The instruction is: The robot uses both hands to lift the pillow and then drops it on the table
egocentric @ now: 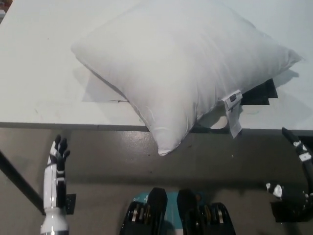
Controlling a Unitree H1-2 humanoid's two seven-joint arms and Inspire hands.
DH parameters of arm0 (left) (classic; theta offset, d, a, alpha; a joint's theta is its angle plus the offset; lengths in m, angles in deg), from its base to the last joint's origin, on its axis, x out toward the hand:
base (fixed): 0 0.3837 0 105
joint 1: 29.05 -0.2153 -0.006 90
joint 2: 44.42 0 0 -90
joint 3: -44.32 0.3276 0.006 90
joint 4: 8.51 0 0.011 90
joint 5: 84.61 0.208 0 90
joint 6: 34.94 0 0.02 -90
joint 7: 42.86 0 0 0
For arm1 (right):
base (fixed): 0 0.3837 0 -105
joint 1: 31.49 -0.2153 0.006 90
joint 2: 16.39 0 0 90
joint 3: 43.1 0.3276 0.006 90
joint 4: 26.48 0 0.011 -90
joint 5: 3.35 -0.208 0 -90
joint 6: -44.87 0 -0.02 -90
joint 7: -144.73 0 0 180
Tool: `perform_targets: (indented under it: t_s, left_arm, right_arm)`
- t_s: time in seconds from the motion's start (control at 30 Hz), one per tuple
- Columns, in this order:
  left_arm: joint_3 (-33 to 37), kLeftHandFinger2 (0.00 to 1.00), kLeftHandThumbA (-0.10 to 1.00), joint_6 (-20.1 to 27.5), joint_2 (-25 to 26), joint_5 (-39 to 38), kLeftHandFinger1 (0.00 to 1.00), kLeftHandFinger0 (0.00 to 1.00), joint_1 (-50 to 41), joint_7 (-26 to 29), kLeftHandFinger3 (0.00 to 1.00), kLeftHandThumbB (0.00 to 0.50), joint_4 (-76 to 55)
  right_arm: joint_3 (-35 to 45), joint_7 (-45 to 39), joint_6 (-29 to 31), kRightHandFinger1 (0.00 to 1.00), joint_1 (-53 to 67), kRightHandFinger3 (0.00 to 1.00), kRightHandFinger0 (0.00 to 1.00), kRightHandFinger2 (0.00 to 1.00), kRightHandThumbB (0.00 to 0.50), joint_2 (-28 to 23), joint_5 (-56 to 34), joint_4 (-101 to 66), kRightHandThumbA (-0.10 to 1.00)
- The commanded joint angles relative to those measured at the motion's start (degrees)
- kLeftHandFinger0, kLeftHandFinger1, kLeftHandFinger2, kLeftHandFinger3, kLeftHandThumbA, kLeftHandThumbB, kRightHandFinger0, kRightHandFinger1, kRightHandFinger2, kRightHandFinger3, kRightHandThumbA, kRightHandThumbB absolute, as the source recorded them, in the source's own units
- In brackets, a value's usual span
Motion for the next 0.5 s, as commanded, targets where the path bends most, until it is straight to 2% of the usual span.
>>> perform_targets:
  t_s: [0.0,0.17,0.2,0.47]
  left_arm:
    - [-0.31,1.00,1.00,2.40,0.77,0.33,1.00,1.00,0.38,1.73,1.00,0.059,-0.12]
    - [0.18,1.00,1.00,2.40,0.70,0.59,1.00,1.00,-0.74,1.91,1.00,0.049,0.08]
    - [0.28,1.00,1.00,2.40,0.85,0.60,1.00,1.00,-0.79,1.66,1.00,0.041,0.12]
    - [-0.02,1.00,1.00,2.40,0.43,0.09,1.00,1.00,-1.87,1.12,1.00,0.061,-0.40]
  right_arm:
    - [0.30,0.29,3.30,1.00,-0.83,1.00,1.00,1.00,0.158,0.00,0.61,0.35,1.00]
    - [0.10,-0.41,4.07,1.00,-0.22,1.00,1.00,1.00,0.138,-0.13,-0.13,0.79,1.00]
    - [0.01,-0.30,3.83,1.00,-0.16,1.00,1.00,1.00,0.149,-0.23,0.58,0.72,1.00]
    - [-0.21,0.01,4.53,1.00,0.64,1.00,1.00,1.00,0.139,-0.12,1.57,0.86,1.00]
